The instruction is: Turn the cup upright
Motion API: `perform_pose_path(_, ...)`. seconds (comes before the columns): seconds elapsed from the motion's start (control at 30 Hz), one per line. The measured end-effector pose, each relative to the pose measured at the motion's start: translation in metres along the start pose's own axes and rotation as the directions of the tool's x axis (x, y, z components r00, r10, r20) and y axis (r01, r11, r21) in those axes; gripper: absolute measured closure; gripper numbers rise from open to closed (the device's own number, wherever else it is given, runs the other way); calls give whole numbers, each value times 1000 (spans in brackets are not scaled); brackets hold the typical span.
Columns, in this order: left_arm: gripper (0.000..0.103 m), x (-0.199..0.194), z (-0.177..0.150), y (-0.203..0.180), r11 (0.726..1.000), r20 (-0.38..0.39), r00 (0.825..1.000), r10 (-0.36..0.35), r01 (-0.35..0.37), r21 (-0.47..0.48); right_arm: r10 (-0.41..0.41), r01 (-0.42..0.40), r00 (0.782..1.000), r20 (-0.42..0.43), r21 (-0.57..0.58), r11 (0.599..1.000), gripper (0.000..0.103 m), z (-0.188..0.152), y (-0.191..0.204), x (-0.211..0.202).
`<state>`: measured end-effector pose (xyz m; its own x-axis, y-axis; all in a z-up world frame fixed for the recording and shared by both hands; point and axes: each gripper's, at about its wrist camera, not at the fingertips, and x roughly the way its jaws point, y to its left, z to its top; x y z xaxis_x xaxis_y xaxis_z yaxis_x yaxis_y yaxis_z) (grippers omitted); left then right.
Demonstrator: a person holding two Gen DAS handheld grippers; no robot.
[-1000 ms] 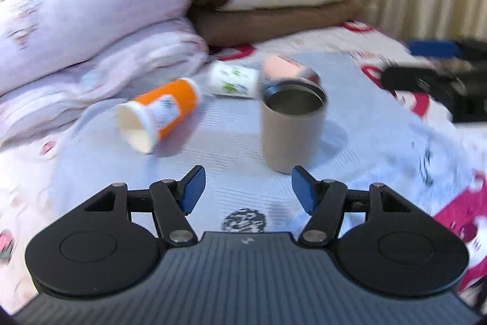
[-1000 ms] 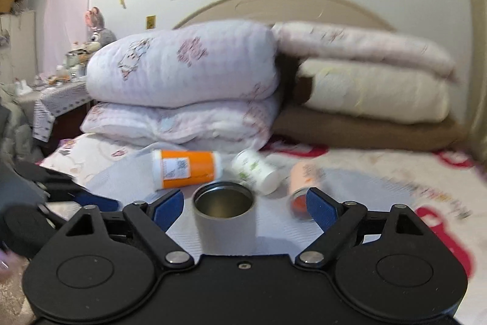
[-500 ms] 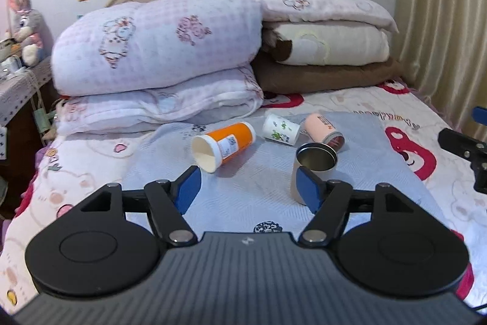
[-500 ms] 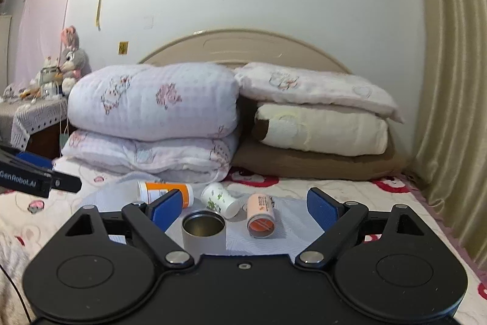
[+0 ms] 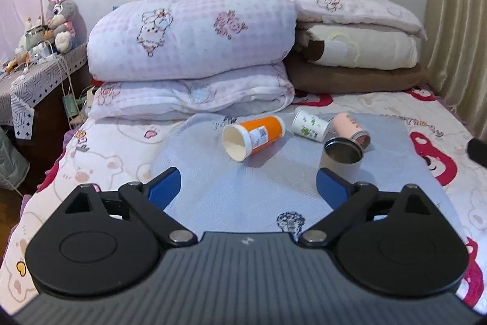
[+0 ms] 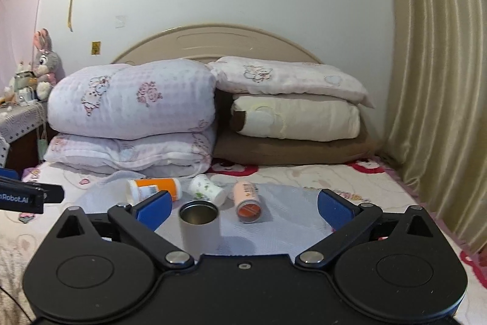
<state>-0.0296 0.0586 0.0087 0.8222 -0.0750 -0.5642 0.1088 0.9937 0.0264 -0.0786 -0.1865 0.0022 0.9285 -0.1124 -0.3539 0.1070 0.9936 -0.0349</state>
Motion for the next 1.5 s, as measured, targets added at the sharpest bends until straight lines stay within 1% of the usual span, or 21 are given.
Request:
perform_pose_path(0.13,6,7,-4,3,1000,-20,1000,3,-3,-8,-4,4,1000,-5,11,1000,0,-2,-1,-1)
perform_pose_path(0.27,2,10,-5,3,1000,-27,999,18,-18,-5,-18,18,1000,-23,-2,1000,0,-6,0,1)
perform_pose_path(0.4,2,11,-7,2,1000,-44,999,2,-2,-5,-25,25,999,-41,8,1000,0,-9,-3,2)
perform_pose_path(0.53,2,13,-7,-5,1000,-66,998,22,-21,20,-41,42,998,-56,8,999,0,-12,-6,5)
perform_pose_path(0.63,1,15,-8,-7,1000,-85,996,21,-19,20,-50,50,997,-65,8,999,0,-12,-7,7)
perform_pose_path(1.23,1,23,-6,-10,999,-134,990,45,-42,25,-81,82,993,-87,17,996,0,-14,-13,14)
perform_pose_path(1.5,1,24,-5,-8,999,-147,989,32,-29,17,-87,89,992,-91,21,996,0,-15,-16,15)
